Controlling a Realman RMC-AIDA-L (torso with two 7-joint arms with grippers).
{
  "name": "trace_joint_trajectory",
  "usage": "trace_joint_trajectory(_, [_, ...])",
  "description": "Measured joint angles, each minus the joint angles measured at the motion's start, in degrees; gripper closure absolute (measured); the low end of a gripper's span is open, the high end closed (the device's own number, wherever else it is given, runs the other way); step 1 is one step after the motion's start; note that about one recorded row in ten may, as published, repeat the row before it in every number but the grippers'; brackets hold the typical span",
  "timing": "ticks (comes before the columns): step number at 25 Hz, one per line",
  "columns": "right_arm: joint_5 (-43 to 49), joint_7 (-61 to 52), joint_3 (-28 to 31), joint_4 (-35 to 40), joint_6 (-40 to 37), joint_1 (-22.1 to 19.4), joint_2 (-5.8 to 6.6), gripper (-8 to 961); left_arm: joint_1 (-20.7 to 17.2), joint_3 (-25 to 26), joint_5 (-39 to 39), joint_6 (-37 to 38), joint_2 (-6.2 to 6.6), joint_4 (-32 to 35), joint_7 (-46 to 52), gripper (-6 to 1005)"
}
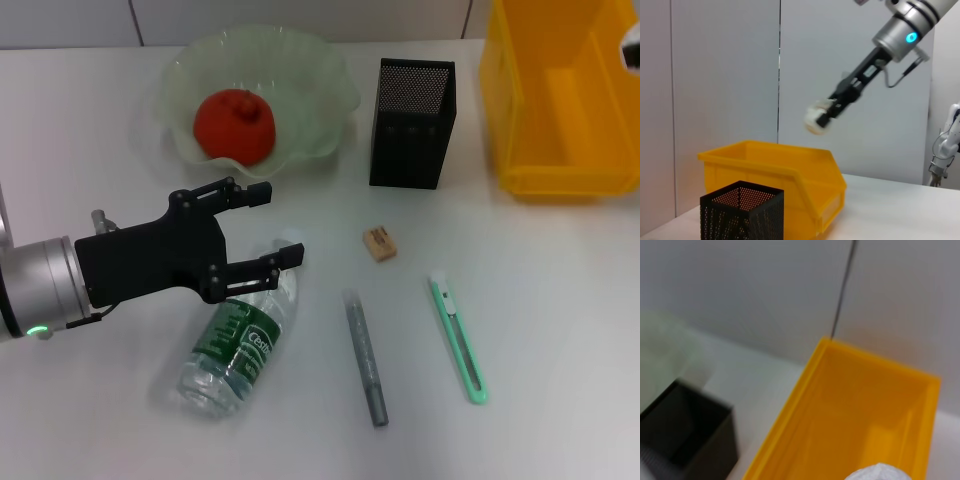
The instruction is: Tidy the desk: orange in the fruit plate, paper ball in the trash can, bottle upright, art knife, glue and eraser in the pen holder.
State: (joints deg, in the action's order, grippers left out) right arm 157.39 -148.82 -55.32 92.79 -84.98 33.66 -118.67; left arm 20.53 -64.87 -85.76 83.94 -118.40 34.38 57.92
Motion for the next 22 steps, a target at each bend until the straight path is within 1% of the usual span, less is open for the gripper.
trace_joint_trajectory(1, [0.0, 0.0, 0.0, 0.0, 0.0, 0.0, 0.00, 377, 0.0, 0.0, 0.0, 0.0, 0.00, 0.0, 0.0, 199])
trace_joint_trajectory(2, [-0.7, 0.3, 0.0, -3.8, 4.7, 0.4, -0.14, 377, 0.1, 0.0, 0.0, 0.0, -0.02, -0.1, 0.0, 199])
trace_joint_trajectory(3, [-0.7, 0.3, 0.0, -3.8, 4.7, 0.4, -0.14, 377, 0.2, 0.0, 0.0, 0.0, -0.05, -0.1, 0.0, 199])
trace_joint_trajectory(4, [-1.2, 0.4, 0.0, -6.0, 7.3, 0.7, -0.19, 377, 0.3, 0.0, 0.0, -0.1, -0.04, -0.1, 0.0, 199])
trace_joint_trajectory(5, [-1.6, 0.4, -0.1, -11.7, 11.9, 1.8, -0.17, 377, 0.4, 0.0, 0.0, -0.2, -0.06, -0.2, 0.0, 200])
trace_joint_trajectory(6, [-1.6, 0.4, -0.1, -11.7, 11.9, 1.8, -0.17, 376, 0.5, 0.0, 0.0, -0.2, -0.06, -0.2, 0.0, 200])
trace_joint_trajectory(10, [-1.4, 0.0, 0.2, -20.9, 16.5, 4.9, 0.54, 376, 0.7, 0.0, 0.0, 0.0, -0.08, -0.1, -0.1, 200])
trace_joint_trajectory(12, [-1.0, -0.1, 0.2, -22.3, 16.7, 5.5, 0.66, 376, 0.7, 0.0, 0.0, 0.0, -0.08, -0.1, -0.1, 200])
trace_joint_trajectory(17, [-0.7, -0.1, 0.2, -22.7, 16.6, 5.5, 0.77, 282, 0.7, 0.1, 0.0, 0.0, -0.08, -0.2, -0.1, 200])
trace_joint_trajectory(21, [-0.9, -0.1, 0.2, -21.2, 16.3, 4.6, 0.80, 214, 0.7, 0.1, 0.0, 0.0, -0.07, -0.2, -0.1, 200])
trace_joint_trajectory(22, [-1.4, 0.0, 0.3, -19.5, 15.7, 3.8, 0.77, 198, 0.7, 0.1, 0.0, 0.0, -0.08, -0.2, -0.1, 200])
